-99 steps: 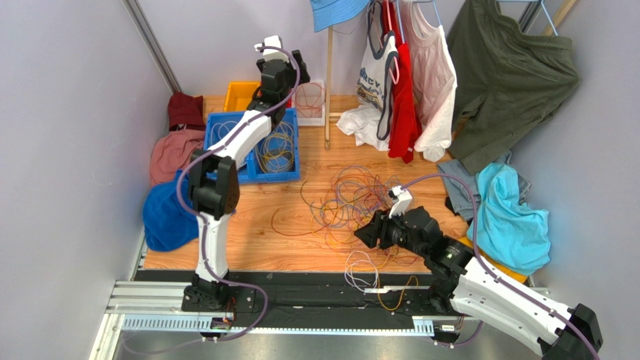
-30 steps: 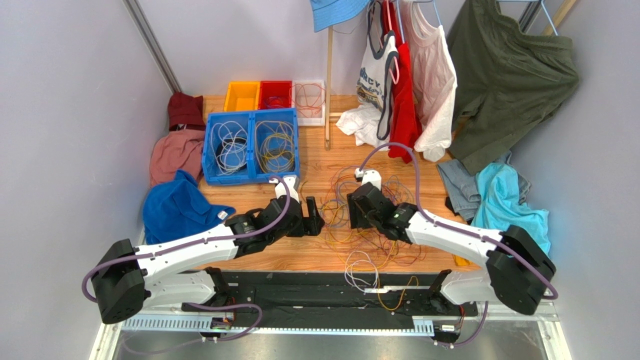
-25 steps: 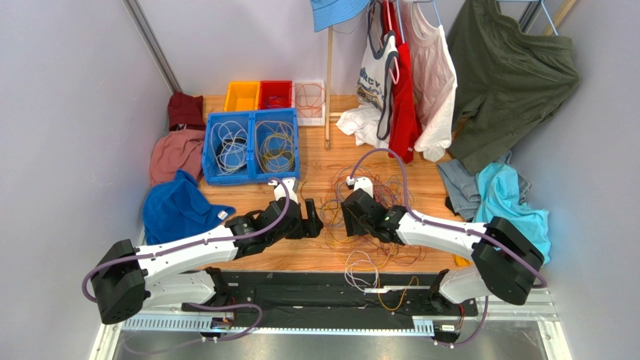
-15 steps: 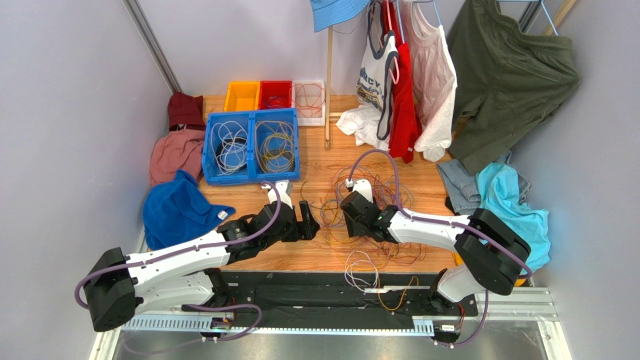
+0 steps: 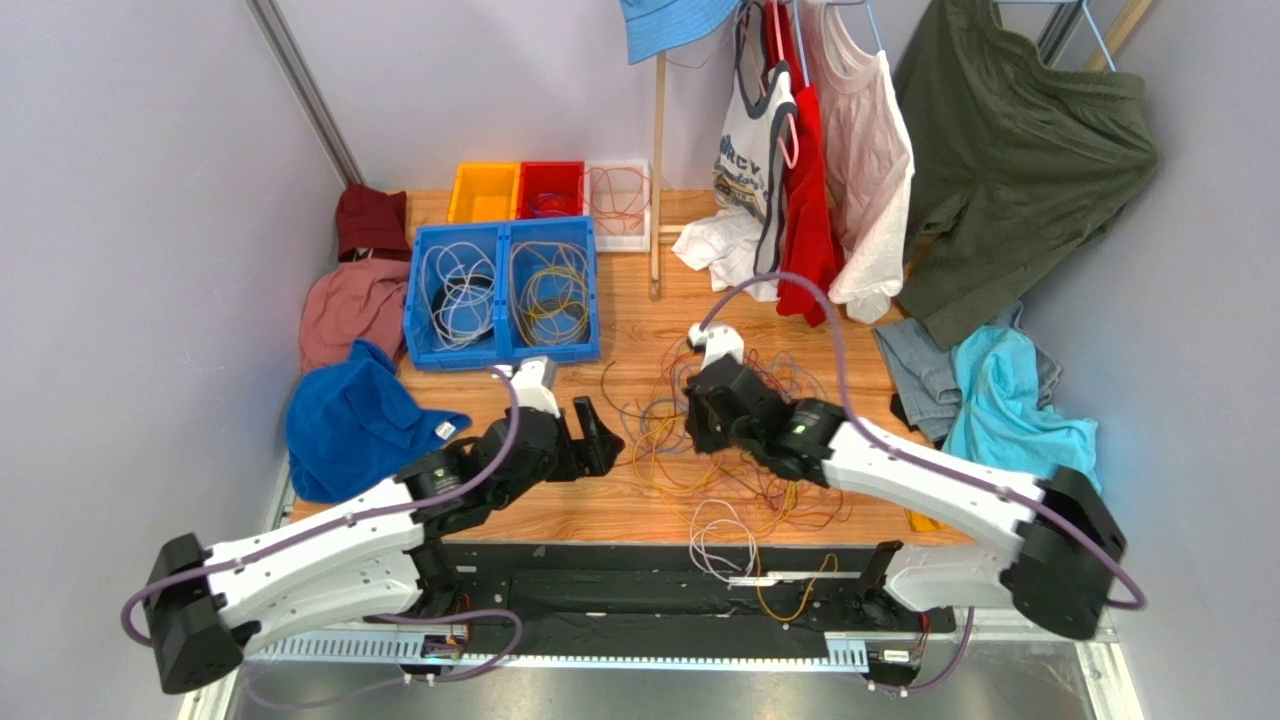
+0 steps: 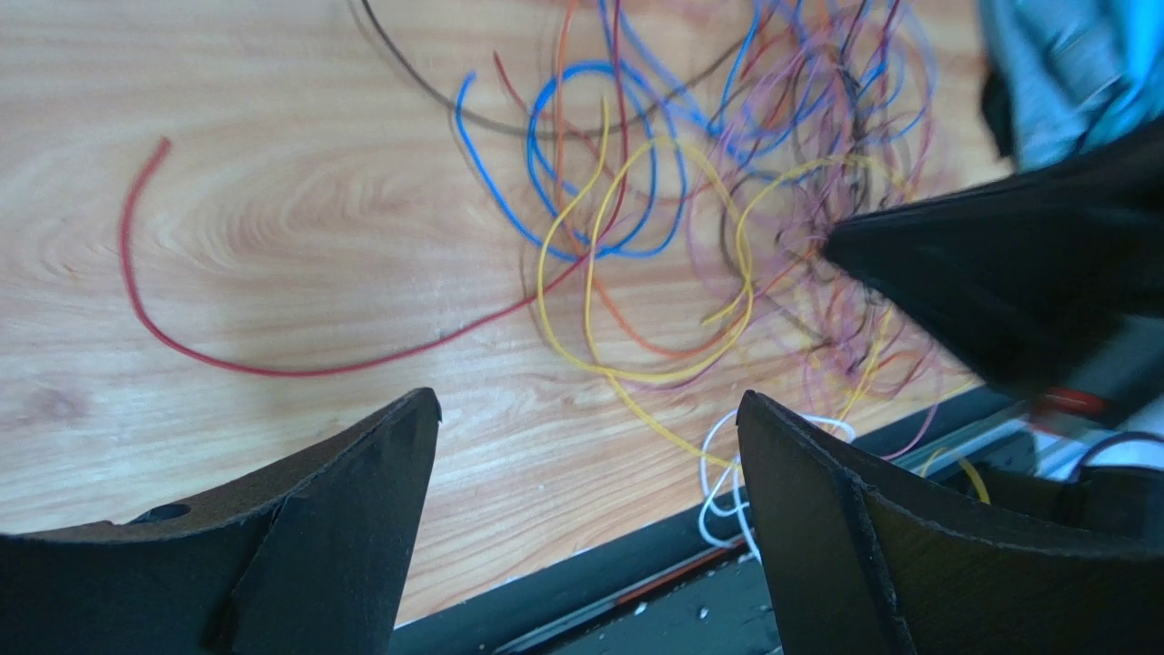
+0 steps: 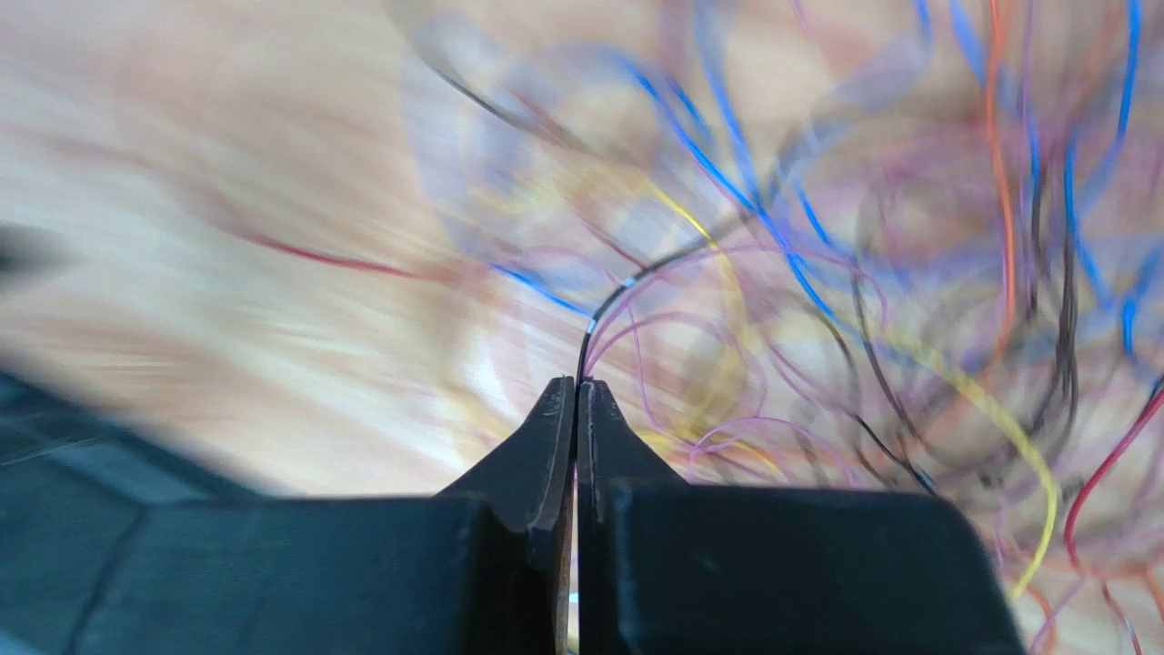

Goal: Untangle the cables

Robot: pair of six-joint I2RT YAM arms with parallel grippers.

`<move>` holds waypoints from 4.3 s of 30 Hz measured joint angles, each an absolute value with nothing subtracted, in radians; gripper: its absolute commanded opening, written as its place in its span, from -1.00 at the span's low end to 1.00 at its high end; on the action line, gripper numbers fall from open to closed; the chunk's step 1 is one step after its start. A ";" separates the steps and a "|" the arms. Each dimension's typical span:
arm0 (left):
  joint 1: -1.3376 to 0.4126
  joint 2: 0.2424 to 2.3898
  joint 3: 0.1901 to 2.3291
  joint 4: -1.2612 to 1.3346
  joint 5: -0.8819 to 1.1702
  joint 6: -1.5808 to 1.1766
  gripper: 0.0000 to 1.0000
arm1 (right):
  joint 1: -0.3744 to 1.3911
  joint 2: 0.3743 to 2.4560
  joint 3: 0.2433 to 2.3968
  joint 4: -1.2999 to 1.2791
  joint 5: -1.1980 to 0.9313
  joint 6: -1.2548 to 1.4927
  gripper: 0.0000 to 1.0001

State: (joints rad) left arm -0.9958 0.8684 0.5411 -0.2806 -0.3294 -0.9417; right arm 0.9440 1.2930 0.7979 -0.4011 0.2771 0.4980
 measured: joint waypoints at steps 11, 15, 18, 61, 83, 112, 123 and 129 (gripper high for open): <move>-0.995 0.437 0.543 -0.393 -0.504 -0.920 0.70 | 0.949 1.113 1.343 -0.399 0.080 0.430 -1.00; -0.995 0.386 0.529 -0.381 -0.511 -0.901 0.70 | 0.950 1.098 1.319 -0.421 0.060 0.430 -1.00; -0.996 0.385 0.488 -0.351 -0.498 -0.888 0.72 | 0.950 1.097 1.295 -0.443 0.038 0.436 -1.00; -1.008 0.805 0.299 0.645 0.194 -0.528 0.56 | 0.951 0.966 1.140 -0.510 0.066 0.448 -1.00; -1.015 0.834 0.535 0.326 0.089 -0.486 -1.00 | 0.951 0.873 1.095 -0.535 0.150 0.459 0.21; -0.907 1.455 2.276 -0.549 -0.297 -0.107 -1.00 | 0.951 0.588 0.667 -0.413 0.162 0.506 0.19; -0.907 1.455 2.281 -0.558 -0.222 -0.131 -1.00 | 0.951 0.955 0.715 -0.128 0.173 0.447 0.21; -0.907 1.451 2.281 -0.566 -0.201 -0.138 -1.00 | 0.951 1.069 0.754 -0.034 0.186 0.448 0.20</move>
